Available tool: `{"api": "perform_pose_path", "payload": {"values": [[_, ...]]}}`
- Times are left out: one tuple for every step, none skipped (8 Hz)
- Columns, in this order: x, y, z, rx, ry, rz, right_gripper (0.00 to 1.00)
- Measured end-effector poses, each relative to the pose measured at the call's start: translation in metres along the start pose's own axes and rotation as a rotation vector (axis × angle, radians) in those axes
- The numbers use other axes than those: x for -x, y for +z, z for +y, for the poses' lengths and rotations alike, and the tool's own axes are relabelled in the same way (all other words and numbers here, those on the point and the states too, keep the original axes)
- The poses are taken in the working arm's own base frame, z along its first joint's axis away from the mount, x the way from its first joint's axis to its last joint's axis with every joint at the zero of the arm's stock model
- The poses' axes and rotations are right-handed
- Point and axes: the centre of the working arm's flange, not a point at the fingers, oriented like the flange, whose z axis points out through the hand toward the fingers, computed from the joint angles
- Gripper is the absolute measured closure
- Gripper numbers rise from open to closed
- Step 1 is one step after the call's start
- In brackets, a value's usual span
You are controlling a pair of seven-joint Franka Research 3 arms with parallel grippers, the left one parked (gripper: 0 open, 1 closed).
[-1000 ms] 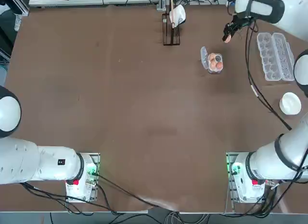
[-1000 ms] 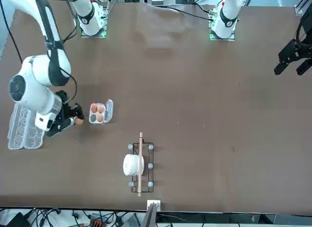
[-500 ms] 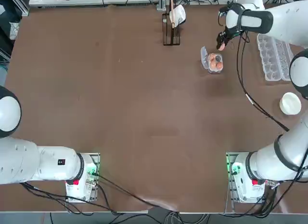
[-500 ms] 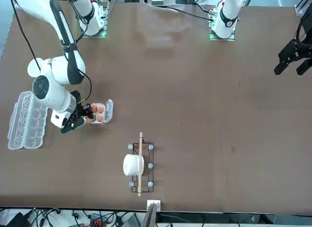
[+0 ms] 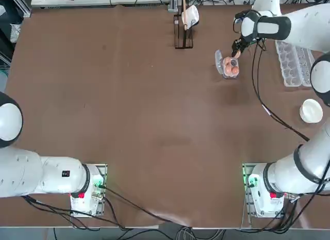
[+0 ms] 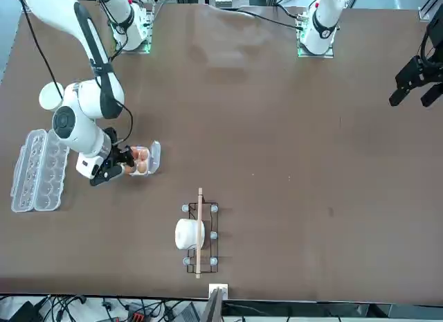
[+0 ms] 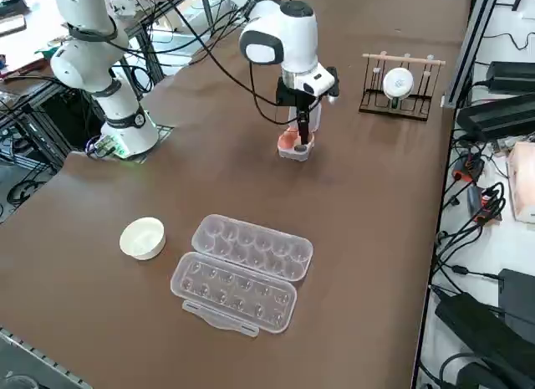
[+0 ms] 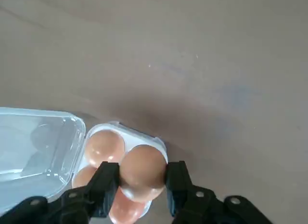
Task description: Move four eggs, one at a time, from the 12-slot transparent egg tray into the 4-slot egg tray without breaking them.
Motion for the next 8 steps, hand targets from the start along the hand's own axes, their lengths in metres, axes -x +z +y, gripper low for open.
{"api": "perform_pose_path", "payload": {"values": [[0.001,0.002,0.000,-0.001,-0.001,-0.004,0.43],[0.001,0.005,-0.001,-0.002,-0.002,-0.009,0.43],[0.001,0.009,-0.002,-0.004,-0.003,-0.013,0.43],[0.001,0.011,-0.003,-0.005,-0.004,-0.017,0.43],[0.002,0.013,-0.003,-0.006,-0.004,-0.021,0.43],[0.003,0.016,-0.003,-0.007,-0.004,-0.025,0.43],[0.003,0.018,-0.003,-0.008,-0.003,-0.029,0.43],[0.004,0.019,-0.003,-0.008,-0.002,-0.031,0.43]]}}
